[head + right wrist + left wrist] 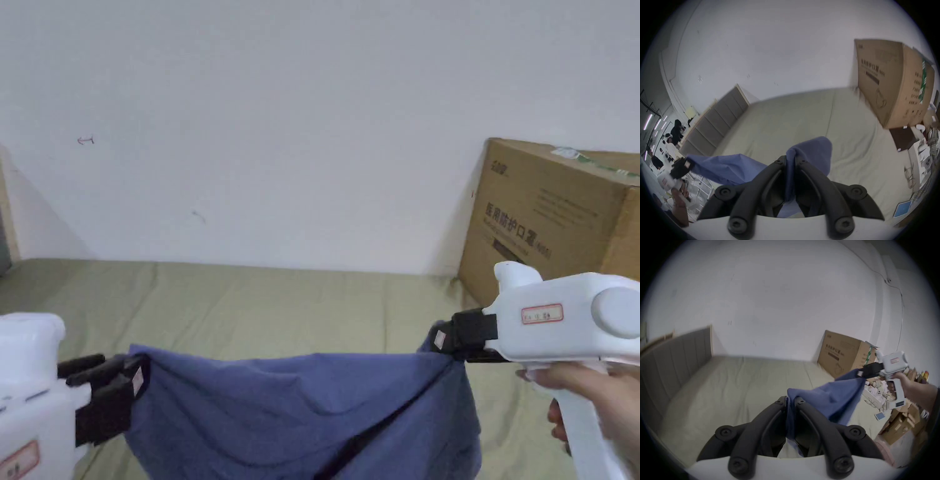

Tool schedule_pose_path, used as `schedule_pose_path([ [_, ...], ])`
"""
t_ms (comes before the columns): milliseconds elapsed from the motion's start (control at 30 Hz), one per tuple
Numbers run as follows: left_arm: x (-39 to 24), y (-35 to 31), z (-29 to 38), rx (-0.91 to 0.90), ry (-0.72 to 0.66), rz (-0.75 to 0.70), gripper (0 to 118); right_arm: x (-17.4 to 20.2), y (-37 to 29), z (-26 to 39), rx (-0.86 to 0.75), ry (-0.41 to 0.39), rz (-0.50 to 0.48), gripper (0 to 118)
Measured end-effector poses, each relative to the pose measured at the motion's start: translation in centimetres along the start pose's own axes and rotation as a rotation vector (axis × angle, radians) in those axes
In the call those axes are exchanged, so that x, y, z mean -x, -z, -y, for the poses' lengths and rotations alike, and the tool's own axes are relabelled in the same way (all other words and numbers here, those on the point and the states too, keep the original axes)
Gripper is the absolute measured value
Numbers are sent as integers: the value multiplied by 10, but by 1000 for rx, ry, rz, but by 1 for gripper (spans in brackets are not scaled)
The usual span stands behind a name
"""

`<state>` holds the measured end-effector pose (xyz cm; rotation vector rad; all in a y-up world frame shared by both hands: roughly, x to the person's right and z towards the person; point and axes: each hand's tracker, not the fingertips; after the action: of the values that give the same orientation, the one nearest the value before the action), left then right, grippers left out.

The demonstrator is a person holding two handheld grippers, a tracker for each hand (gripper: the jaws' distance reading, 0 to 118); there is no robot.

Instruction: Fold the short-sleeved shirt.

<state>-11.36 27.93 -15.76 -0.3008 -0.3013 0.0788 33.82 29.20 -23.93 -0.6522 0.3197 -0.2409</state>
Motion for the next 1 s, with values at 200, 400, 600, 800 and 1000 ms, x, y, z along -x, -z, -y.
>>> schedule_pose_path([
  [200,20,38,-102,-72,16,-31,8,36,-45,-73,-145,-85,80,9],
  [400,28,90,-178,-143,-13,-143,8,51,-46,-146,-241,-124,141,9],
  [600,18,134,-238,-155,34,-206,8,67,-22,-222,-330,-172,243,9],
  [800,23,182,-258,-180,71,-252,8,58,28,-257,-380,-212,307,9],
  [1000,33,221,-235,-190,64,-304,8,44,95,-245,-391,-173,356,9],
])
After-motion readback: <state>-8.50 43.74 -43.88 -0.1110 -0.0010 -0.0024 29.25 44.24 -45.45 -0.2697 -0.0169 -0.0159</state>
